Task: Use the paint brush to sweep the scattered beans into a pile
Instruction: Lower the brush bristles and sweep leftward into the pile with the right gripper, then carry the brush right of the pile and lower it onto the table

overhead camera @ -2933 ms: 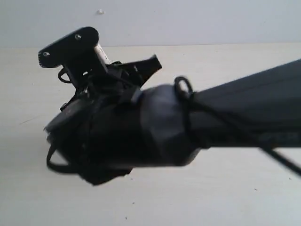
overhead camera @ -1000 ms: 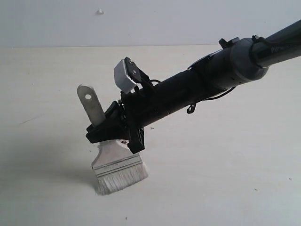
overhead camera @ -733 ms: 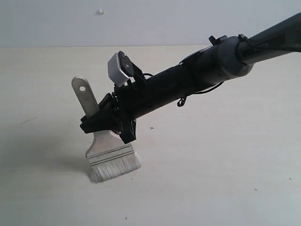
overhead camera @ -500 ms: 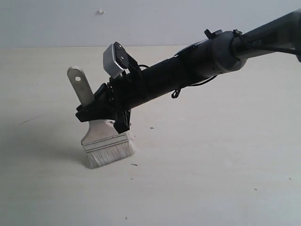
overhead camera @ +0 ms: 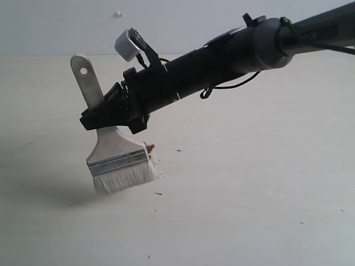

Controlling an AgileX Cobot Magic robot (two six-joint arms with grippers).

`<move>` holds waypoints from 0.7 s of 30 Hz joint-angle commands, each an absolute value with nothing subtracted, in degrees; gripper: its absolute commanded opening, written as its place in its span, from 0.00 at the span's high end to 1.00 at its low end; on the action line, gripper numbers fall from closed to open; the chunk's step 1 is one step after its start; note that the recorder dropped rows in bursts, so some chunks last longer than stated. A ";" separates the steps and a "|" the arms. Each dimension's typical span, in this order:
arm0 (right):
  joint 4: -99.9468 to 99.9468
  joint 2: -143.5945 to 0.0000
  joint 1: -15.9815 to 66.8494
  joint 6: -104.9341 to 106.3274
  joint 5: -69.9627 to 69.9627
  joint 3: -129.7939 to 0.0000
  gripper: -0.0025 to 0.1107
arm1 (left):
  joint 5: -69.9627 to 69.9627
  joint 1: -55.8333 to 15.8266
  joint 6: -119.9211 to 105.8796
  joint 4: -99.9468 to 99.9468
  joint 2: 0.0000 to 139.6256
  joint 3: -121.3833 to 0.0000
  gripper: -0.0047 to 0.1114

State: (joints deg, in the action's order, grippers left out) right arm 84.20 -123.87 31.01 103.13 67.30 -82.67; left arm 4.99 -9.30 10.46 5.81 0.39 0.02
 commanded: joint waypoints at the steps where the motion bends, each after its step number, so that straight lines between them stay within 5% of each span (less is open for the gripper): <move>1: 77.53 -117.37 30.68 92.31 60.60 -83.24 0.98 | 4.55 -9.11 10.67 5.37 0.00 0.00 0.96; 8: 48.48 -107.30 30.68 43.54 39.39 -83.24 0.98 | 4.55 -9.11 10.67 5.37 0.00 0.00 0.96; 15: 10.57 -105.37 27.53 -1.08 47.31 -83.03 0.98 | 4.55 -9.11 10.67 5.37 0.00 0.00 0.96; 21: 25.45 -106.27 21.26 9.26 61.07 -77.64 0.98 | 4.55 -9.11 10.67 5.37 0.00 0.00 0.96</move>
State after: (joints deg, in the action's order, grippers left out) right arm 17.10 -105.92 23.65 3.70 55.67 -79.70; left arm 4.99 -9.30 10.46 5.81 0.39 0.02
